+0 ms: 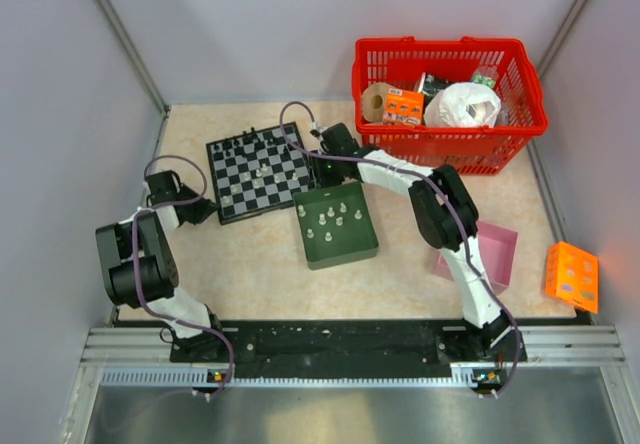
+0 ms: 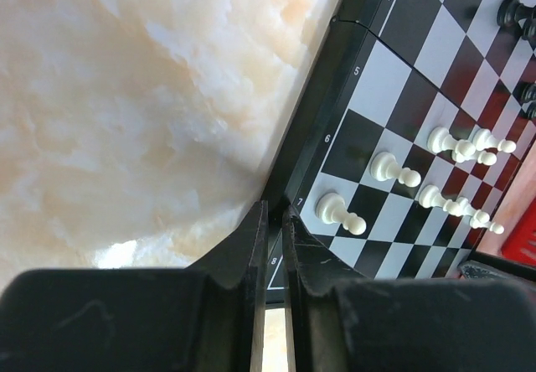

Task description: Set up the chess pieces on the board

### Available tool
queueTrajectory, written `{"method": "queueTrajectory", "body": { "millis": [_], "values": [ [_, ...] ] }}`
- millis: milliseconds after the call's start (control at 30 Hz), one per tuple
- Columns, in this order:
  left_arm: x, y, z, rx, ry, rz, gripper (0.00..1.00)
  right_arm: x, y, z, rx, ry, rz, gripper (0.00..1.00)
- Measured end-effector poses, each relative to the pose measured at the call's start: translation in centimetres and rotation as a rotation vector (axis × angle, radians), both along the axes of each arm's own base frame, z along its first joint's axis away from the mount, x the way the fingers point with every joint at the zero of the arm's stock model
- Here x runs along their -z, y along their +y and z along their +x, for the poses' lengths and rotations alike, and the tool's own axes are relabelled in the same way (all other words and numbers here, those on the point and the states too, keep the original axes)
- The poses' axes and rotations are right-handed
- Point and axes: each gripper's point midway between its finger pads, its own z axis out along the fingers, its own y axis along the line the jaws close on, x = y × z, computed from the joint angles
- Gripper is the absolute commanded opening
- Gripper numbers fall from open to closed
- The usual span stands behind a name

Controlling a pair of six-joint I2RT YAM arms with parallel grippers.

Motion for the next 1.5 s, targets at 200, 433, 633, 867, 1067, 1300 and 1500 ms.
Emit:
{"method": "queueTrajectory", "body": {
  "millis": [200,433,633,867,1067,1300,1500],
  "values": [
    [0.0,-1.6,-1.1,0.015,-0.018,0.009,0.13,0.0,-1.8,-2.3,-0.001,0.013,-0.046,0.34],
    [0.1,-3.6,-3.7,0.023,-0.023,0.021,0.13,0.1,-3.7,-4.7,-0.007,0.026,-0.091,0.34],
    [0.0,-5.6,-5.4,0.030,-0.010,0.043,0.13,0.2,-5.6,-6.5,-0.007,0.028,-0.131,0.34],
    [0.1,-7.2,-7.8,0.039,0.016,0.047,0.14,0.2,-7.3,-9.5,-0.018,0.041,-0.174,0.34],
    [0.3,-8.0,-9.6,0.034,-0.018,0.052,0.14,0.4,-8.2,-11.4,-0.036,0.049,-0.199,0.34],
    [0.4,-8.4,-11.8,0.020,-0.025,0.044,0.27,0.4,-8.2,-12.1,-0.056,0.043,-0.214,0.43],
    [0.5,-8.8,-13.4,0.051,0.058,0.055,0.44,-1.3,-7.3,-12.6,-0.109,0.019,-0.257,0.54]
  ]
}}
